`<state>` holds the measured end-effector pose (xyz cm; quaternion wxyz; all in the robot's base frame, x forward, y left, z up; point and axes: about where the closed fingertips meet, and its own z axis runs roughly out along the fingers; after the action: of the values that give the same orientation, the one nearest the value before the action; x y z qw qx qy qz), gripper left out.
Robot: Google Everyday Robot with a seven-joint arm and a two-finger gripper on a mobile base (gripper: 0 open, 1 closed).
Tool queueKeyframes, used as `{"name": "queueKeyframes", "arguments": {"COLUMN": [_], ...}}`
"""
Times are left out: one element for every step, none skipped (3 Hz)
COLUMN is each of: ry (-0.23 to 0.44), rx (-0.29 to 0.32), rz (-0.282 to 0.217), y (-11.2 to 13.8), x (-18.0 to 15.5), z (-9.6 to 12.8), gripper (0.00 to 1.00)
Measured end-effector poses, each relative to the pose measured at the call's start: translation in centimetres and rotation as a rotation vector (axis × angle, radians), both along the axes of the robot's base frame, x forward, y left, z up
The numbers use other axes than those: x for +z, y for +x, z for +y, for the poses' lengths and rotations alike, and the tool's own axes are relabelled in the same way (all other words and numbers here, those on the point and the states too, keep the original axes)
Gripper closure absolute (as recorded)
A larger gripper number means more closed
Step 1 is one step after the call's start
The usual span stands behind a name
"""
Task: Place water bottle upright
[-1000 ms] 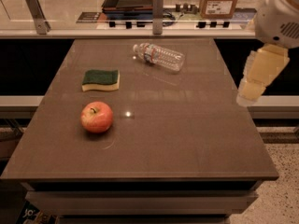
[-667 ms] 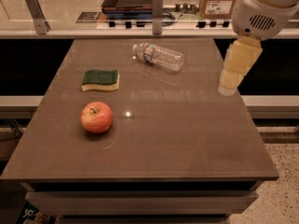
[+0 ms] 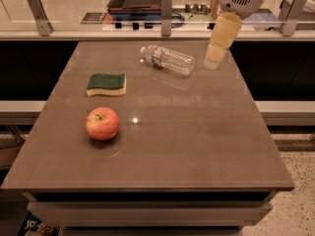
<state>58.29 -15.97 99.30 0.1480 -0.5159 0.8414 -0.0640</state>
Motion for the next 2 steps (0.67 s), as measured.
{"name": "queueKeyframes", "arguments": {"ry": [0.071, 0.071], "rx": [-0.039, -0.038], "rz": [-0.065, -0.066], "y": [3.55, 3.60], "x": [1.23, 1.21], "z": [0.29, 0.32], "gripper": [0.00, 0.00]}}
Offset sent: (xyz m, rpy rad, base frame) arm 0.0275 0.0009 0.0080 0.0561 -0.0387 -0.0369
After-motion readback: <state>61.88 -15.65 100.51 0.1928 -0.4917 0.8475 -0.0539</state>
